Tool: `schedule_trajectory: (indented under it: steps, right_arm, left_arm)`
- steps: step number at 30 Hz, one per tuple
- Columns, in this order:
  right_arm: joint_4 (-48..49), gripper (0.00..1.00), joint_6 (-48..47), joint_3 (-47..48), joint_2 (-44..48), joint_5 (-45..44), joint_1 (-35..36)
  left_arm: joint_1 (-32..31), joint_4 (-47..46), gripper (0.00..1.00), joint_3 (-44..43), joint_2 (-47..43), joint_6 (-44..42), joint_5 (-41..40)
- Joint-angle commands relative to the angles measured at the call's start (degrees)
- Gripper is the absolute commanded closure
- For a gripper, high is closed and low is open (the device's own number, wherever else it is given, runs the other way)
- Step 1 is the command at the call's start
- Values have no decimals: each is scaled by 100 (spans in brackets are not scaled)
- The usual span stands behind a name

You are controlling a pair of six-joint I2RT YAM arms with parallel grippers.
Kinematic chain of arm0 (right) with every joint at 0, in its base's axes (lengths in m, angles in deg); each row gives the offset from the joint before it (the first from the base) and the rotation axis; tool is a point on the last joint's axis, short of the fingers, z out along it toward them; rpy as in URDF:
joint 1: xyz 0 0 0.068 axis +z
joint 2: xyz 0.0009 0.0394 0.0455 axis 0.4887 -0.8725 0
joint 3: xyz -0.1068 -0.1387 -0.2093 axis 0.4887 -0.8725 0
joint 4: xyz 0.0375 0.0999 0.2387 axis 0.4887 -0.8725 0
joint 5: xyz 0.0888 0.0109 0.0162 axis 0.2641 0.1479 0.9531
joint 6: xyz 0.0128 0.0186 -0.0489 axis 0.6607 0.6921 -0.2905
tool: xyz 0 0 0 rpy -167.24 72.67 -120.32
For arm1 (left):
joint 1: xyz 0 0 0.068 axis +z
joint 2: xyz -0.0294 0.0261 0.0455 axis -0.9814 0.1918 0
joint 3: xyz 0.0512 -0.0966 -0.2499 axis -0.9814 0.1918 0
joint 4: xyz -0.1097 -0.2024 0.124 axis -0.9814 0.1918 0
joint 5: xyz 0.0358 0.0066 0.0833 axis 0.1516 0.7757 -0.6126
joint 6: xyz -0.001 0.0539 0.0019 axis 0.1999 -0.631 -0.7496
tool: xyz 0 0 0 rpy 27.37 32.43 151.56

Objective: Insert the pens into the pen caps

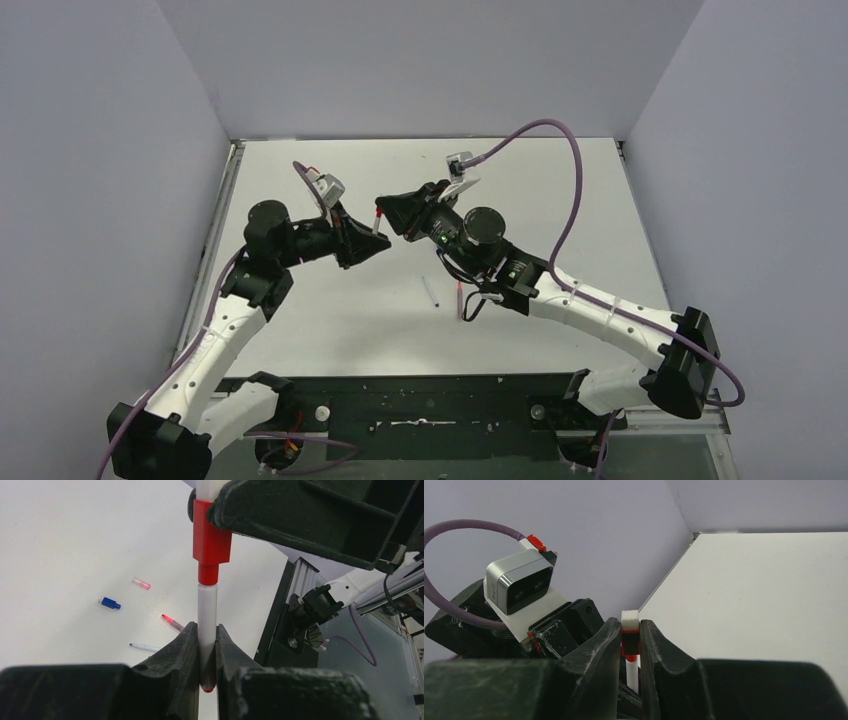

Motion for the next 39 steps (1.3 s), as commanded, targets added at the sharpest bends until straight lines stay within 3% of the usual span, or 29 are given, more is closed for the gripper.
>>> schedule_trajectory:
  steps: [1, 17, 39]
  right_arm:
    - [-1116, 100, 10, 134, -29, 48, 706]
    - [-2071, 100, 59, 164, -211, -36, 912]
    - [-1807, 100, 551, -301, -512, 268, 1342]
  left_arm:
    - [149, 195, 100, -919, 202, -676, -981]
    - [114, 1460, 100, -1562, 354, -1974, -1483]
    - [104, 1076, 100, -1796, 325, -1898, -1843]
